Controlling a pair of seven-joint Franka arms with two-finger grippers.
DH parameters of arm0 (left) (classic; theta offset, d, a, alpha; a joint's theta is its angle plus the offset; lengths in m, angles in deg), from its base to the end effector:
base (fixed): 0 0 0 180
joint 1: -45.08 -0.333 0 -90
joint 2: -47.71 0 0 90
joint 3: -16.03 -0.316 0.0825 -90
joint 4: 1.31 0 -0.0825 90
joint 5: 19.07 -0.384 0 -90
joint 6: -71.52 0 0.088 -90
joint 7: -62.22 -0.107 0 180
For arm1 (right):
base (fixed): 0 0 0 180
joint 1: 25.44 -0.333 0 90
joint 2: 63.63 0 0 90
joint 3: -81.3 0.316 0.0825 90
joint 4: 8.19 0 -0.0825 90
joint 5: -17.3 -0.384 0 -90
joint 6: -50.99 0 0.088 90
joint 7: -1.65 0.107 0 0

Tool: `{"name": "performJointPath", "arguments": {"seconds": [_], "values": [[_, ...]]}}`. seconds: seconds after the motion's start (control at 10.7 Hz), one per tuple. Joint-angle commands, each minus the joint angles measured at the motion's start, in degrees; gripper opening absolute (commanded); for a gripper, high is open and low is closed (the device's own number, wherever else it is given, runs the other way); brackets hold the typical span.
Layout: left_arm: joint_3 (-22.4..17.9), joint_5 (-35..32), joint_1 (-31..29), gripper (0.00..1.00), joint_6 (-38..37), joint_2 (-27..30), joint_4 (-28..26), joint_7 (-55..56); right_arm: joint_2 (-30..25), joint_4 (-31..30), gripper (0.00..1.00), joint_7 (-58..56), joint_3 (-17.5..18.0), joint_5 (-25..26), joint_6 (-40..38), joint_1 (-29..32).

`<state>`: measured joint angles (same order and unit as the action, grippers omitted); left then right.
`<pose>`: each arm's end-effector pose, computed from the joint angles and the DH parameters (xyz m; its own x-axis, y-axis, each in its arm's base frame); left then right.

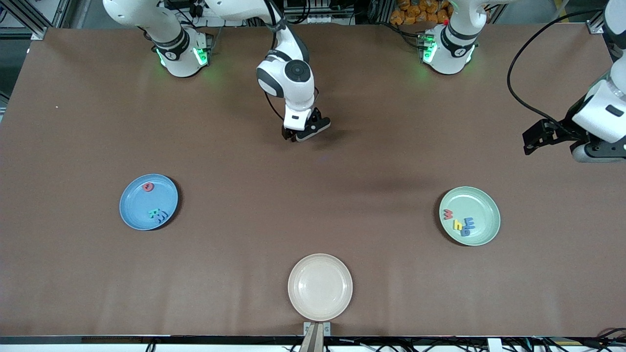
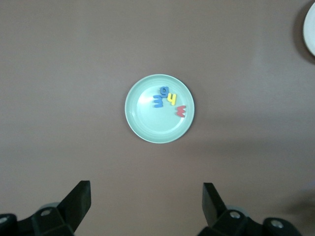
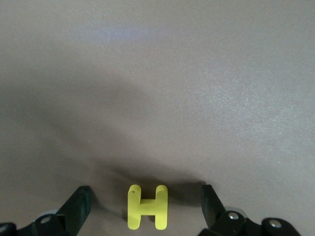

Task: Sort uppercase to blue plate, lowercase to green plate
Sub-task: 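Grasp the yellow H with the right gripper while the left gripper withdraws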

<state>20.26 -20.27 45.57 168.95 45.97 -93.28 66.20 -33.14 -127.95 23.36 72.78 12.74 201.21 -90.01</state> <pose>0.5736 -0.0447 0.6028 0.9977 -0.0153 0.0661 -0.0144 -0.9998 -0.0141 0.3274 0.4818 0.1673 0.8517 0.5236 0.0206 0.5229 -0.8518 0.0298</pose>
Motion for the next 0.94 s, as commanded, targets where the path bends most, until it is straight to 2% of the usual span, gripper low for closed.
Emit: {"name": "performJointPath", "arguments": {"seconds": [0.0, 0.47, 0.75, 0.85], "values": [[-1.59, 2.34, 0.83, 1.0, -0.65, 3.06, -2.42, -1.61, -1.84, -1.7, 1.0, -0.43, 1.66, 0.79, 0.16, 1.72], [-2.12, 1.12, 2.94, 1.0, -0.83, 2.62, -1.98, -0.82, -2.1, -1.79, 1.0, -0.35, 3.68, 0.79, 0.07, 3.04], [-2.21, 0.85, 3.55, 1.0, -0.83, -0.53, 1.52, -0.91, -2.19, -2.14, 1.0, -0.43, 3.68, 0.79, 0.07, 3.31], [-2.21, 0.33, 3.9, 1.0, -0.83, -0.54, 1.62, -0.56, -2.36, -2.32, 0.69, -0.43, 3.68, 0.79, 0.16, 3.39]]}}
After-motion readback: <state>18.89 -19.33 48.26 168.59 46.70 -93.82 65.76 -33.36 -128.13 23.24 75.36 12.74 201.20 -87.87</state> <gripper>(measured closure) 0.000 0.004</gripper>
